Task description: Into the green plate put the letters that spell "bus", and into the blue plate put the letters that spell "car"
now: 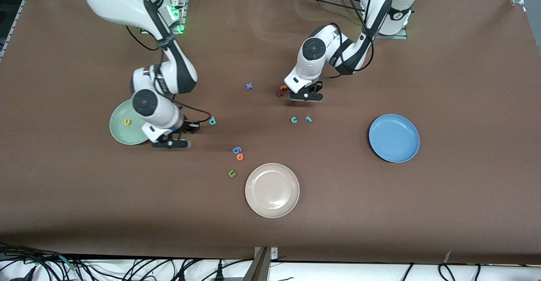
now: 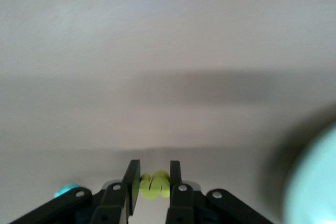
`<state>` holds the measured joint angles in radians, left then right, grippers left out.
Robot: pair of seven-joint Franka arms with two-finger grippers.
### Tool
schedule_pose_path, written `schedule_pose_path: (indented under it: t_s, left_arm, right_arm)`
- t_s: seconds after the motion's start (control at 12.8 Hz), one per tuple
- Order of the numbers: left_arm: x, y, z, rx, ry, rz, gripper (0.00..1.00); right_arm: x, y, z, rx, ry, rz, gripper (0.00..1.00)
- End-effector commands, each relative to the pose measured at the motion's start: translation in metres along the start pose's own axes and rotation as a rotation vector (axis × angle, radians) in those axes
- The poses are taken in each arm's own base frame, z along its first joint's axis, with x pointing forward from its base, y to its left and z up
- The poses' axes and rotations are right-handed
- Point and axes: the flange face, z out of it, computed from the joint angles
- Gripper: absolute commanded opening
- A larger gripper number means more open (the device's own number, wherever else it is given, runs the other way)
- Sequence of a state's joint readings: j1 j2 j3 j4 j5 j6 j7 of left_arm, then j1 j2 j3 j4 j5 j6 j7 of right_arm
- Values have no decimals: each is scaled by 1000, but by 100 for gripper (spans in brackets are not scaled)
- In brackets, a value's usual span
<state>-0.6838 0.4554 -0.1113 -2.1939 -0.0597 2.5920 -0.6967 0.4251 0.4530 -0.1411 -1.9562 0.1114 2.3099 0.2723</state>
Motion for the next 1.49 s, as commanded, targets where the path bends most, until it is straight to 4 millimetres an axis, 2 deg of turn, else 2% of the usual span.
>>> schedule_pose_path:
  t_s: [0.0, 0.08, 0.23, 0.39, 0.63, 0.78, 0.86, 0.94, 1.02, 1.1, 1.25, 1.41]
  left_arm:
    - [6, 1, 3, 12, 17, -3, 51]
    - [8, 1, 2, 9, 19, -4, 51]
    - [10, 1, 3, 9, 21, -7, 51]
    - [10, 1, 4, 11, 18, -8, 51]
    - [11, 1, 7, 11, 17, -8, 50]
    - [13, 0, 6, 12, 18, -11, 48]
    - [13, 1, 6, 11, 19, -11, 45]
    - [13, 1, 6, 11, 19, -11, 43]
    - [13, 1, 6, 11, 19, -11, 40]
    - [13, 0, 6, 12, 18, -11, 37]
    - [13, 0, 6, 12, 18, -11, 36]
    - [13, 0, 7, 12, 18, -11, 34]
  right_arm:
    - [-4, 47, -41, -10, -40, 71, 5]
    - [-3, 67, -40, -22, -49, 97, 6]
    - [-6, 108, -27, -41, -81, 96, 7]
    - [-15, 149, 2, -65, -123, 108, 7]
    - [-32, 171, 53, -83, -115, 68, 7]
    - [-35, 185, 70, -88, -120, 35, 8]
    - [-35, 192, 71, -83, -123, 26, 8]
    - [-35, 193, 71, -82, -122, 23, 15]
    - [-35, 193, 72, -83, -124, 23, 38]
    - [-35, 193, 72, -83, -124, 23, 69]
    - [-32, 192, 66, -79, -115, 22, 98]
    - [-30, 179, 47, -59, -100, 23, 98]
